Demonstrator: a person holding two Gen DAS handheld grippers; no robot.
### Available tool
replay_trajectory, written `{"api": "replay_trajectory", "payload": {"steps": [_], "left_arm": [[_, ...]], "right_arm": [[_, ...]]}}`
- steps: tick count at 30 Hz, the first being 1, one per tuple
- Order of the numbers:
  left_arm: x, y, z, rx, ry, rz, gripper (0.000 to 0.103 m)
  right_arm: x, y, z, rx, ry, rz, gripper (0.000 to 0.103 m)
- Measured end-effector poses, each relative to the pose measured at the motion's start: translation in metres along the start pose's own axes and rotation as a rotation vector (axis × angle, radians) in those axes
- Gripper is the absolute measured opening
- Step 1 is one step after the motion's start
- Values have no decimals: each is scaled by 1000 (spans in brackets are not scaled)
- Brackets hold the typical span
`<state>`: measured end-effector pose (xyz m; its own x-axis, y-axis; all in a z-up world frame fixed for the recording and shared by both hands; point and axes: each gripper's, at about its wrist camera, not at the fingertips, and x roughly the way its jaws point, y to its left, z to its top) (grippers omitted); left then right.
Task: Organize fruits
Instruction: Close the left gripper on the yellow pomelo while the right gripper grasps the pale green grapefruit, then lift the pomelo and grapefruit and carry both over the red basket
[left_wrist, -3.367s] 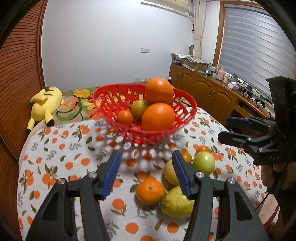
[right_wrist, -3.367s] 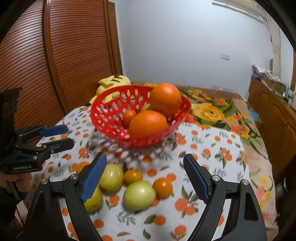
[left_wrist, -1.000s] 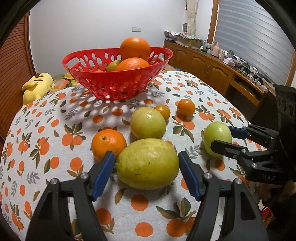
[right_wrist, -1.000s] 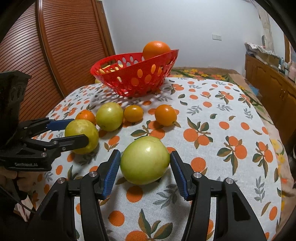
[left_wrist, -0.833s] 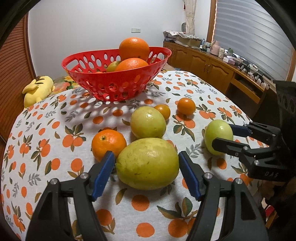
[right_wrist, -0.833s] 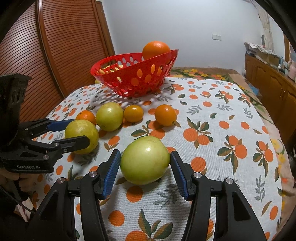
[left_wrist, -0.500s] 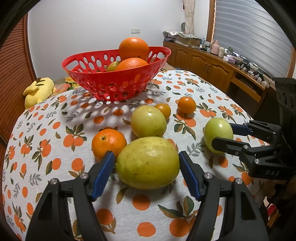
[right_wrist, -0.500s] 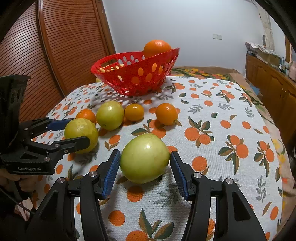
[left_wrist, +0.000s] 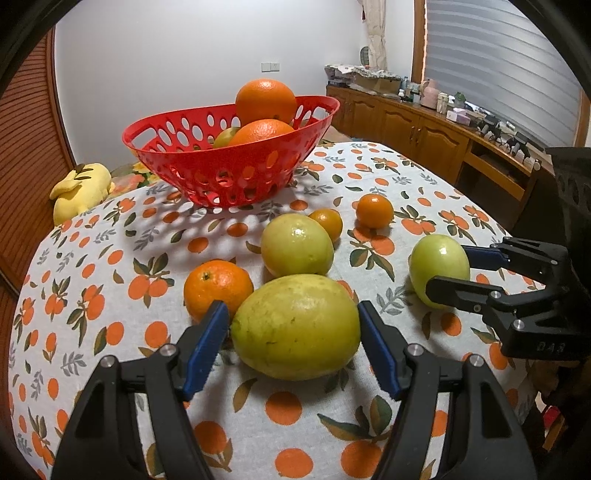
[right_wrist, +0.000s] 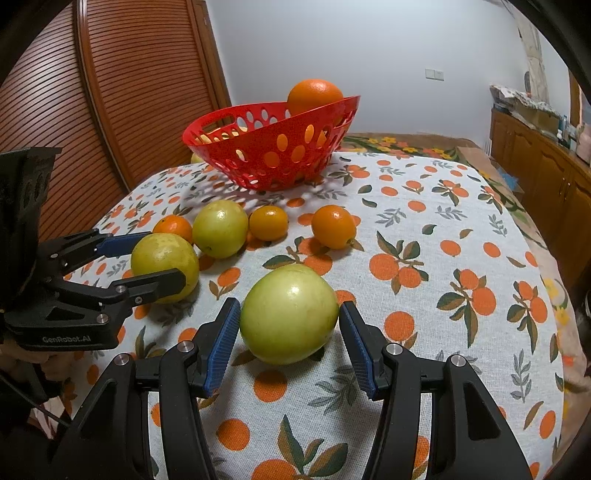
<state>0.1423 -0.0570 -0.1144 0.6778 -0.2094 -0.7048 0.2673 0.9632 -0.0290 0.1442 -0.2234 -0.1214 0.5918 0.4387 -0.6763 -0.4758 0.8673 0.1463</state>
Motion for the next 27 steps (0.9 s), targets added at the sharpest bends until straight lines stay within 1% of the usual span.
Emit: {"api": "replay_trajectory", "payload": {"steps": [7, 17, 23, 27], "left_arm": [[-5, 5, -2, -25, 2, -36, 66], [-24, 7, -6, -47, -19, -81, 66], [-32, 13, -1, -69, -43, -90, 66], [-39, 18, 4, -77, -65, -81, 66]], "right_arm": [[1, 1, 0, -1, 2, 2, 56], [1, 1, 0, -2, 3, 3, 56], [1, 1, 0, -1, 4, 4, 56], [1, 1, 0, -2, 0, 3, 55]]}}
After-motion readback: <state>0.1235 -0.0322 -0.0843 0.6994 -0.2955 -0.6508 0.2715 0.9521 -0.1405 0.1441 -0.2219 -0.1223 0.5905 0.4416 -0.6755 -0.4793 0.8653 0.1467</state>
